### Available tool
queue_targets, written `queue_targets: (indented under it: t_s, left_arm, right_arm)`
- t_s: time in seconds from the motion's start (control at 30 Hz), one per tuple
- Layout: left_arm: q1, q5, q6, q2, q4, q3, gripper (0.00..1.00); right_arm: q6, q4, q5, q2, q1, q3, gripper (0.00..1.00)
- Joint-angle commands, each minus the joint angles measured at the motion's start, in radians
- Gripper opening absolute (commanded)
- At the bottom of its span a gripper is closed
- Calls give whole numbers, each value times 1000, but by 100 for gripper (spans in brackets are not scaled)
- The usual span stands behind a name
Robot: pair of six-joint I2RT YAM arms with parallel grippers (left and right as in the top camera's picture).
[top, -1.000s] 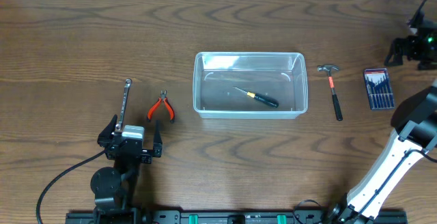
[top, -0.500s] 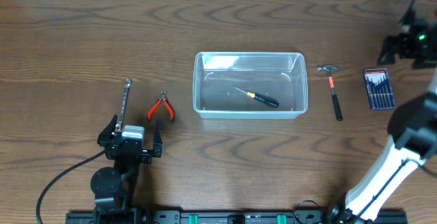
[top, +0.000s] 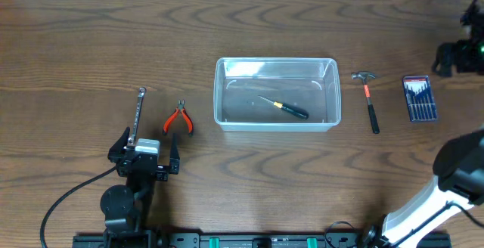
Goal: Pack container
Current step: 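Lower the right gripper over the precision screwdriver set box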
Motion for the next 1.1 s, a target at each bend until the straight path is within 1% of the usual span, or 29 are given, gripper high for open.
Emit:
queue_targets:
  t_s: [0.0, 0.13, 0.27, 0.43, 0.6, 0.73, 0.9, 1.07]
  left_arm:
    - [4, -5, 9, -6, -8, -29, 98]
    - [4, -5, 9, -6, -8, -29, 98]
    - [4, -5, 9, -6, -8, -29, 98]
    - [4, -5, 9, -6, -8, -29, 98]
    - [4, -5, 9, -6, -8, -29, 98]
    - [4, -5, 9, -6, -8, -29, 98]
    - [4, -5, 9, -6, -8, -29, 98]
    - [4, -5, 9, -6, -8, -29, 98]
  right_arm:
    - [-39, 51, 62, -4, -2, -53, 99]
    - [-71, 136, 61, -3, -2, -89, 99]
    - [-105, 187, 16, -3, -1, -89, 99]
    - [-95, 183, -40, 21, 3, -89, 99]
    - [-92, 161, -13, 79, 11, -89, 99]
    - [-46, 166, 3, 121, 12, -89, 99]
    - [-39, 188, 7, 141, 13, -89, 99]
    - [21, 193, 26, 157, 14, -89, 99]
